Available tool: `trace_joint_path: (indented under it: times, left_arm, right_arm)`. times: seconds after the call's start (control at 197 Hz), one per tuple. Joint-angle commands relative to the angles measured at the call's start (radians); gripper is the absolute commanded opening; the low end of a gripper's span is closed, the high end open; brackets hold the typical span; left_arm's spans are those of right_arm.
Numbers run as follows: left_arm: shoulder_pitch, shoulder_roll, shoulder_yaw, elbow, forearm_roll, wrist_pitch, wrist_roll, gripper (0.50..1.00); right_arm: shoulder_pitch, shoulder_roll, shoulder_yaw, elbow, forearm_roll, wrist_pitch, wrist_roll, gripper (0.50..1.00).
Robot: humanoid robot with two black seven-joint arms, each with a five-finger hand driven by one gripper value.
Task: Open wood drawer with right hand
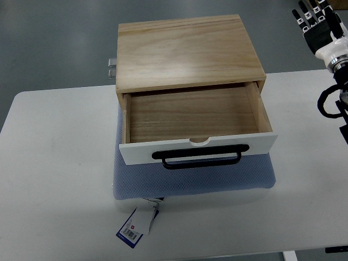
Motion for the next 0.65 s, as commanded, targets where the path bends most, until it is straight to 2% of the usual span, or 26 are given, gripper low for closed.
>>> trace_joint_path:
  times: [0.0,0.142,0.64]
  left_arm:
    - [0.000,0.000,0.000,0.000,0.000,0.000,0.000,1.000]
    - [0.000,0.000,0.000,0.000,0.000,0.000,0.000,1.000]
    - [0.000,0.000,0.000,-0.001,0.000,0.000,0.000,1.000]
  right_arm:
    - [-0.040,0.032,0.058,-0.007,0.006,0.087,-0.001,0.944]
    - [-0.051,0.041,0.063,-0.007,0.006,0.136,-0.001,0.944]
    - [-0.010,0.040,0.012,-0.002,-0.024,0.129,-0.006,0.944]
